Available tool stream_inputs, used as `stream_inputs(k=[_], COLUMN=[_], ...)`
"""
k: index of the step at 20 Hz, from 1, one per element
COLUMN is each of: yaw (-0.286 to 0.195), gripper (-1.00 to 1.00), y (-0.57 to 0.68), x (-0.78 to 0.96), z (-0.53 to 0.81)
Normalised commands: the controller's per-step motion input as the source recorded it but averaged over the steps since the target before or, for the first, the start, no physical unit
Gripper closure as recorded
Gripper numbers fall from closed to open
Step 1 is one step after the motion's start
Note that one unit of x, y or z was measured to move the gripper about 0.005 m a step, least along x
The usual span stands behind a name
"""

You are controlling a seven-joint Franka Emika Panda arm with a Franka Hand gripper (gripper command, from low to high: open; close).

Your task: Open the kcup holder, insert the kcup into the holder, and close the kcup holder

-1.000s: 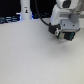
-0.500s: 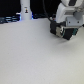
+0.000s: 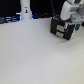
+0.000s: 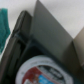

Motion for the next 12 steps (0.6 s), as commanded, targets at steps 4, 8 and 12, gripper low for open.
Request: stream_inputs(k=[4,8,12], yaw=[0.042,0.041,0.041], gripper=[-1.0,-1.0,-1.0], y=[0.6,0.6,0.59], x=[-0.55,-0.55,-0.55], z=[0.01,0.01,0.02])
